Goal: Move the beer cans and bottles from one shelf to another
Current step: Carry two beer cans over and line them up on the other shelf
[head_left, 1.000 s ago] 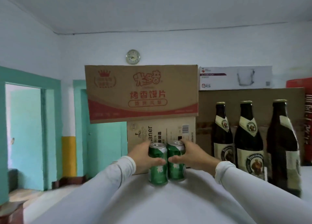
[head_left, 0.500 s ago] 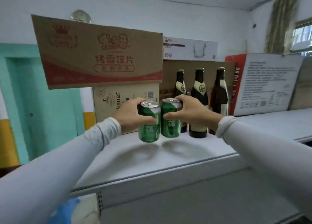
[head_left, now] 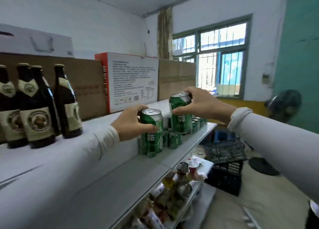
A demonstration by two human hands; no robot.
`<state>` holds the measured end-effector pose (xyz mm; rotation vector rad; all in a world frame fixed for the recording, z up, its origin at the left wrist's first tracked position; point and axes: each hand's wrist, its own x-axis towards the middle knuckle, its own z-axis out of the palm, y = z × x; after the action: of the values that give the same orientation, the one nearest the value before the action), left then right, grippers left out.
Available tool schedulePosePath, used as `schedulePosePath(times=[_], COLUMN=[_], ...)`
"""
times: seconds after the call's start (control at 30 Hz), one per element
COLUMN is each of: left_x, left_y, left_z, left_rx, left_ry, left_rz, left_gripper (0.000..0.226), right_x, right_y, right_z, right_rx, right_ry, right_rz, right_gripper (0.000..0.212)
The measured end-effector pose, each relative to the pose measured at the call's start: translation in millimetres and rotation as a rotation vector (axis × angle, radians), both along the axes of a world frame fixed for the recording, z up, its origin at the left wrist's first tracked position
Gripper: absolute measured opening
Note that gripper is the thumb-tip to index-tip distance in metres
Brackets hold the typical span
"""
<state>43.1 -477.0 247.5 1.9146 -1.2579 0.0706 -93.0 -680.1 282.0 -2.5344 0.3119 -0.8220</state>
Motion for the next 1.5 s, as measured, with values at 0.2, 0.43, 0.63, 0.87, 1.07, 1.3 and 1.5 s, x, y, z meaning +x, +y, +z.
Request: schedulePosePath(times=[0.2, 0.43, 0.63, 0.87, 1.07, 1.3, 1.5], left_x=[-32, -22, 32, 125, 193, 222, 218], left_y=[-146, -271, -365, -426, -395, -333, -329], left_z=[-69, -155, -204, -241, -267, -291, -300], left_rx=[0.053, 0.160, 0.162, 0.130, 0.207, 0.164, 0.020], left_ry=[0.110, 0.187, 0.239, 0.343, 0.387, 0.465, 0.496], left_rz=[-0.153, -0.234, -0.235, -0.112, 0.167, 0.534, 0.829], left_gripper=[0.068, 0.071, 0.070, 0.069, 0.068, 0.072, 0.073], right_x=[-67, -77, -22, 98, 222, 330, 379], right_y=[-126, -234, -327, -403, -404, -363, -347], right_z=[-54, -141, -185, -216, -250, -292, -323], right_rx=[0.021, 0.178, 0.170, 0.203, 0.193, 0.222, 0.231], right_ry=[0.118, 0.186, 0.288, 0.335, 0.374, 0.408, 0.437], right_rz=[-0.184, -0.276, -0.291, -0.174, 0.095, 0.498, 0.707], right_gripper=[0.073, 0.074, 0.072, 0.081, 0.081, 0.082, 0.070])
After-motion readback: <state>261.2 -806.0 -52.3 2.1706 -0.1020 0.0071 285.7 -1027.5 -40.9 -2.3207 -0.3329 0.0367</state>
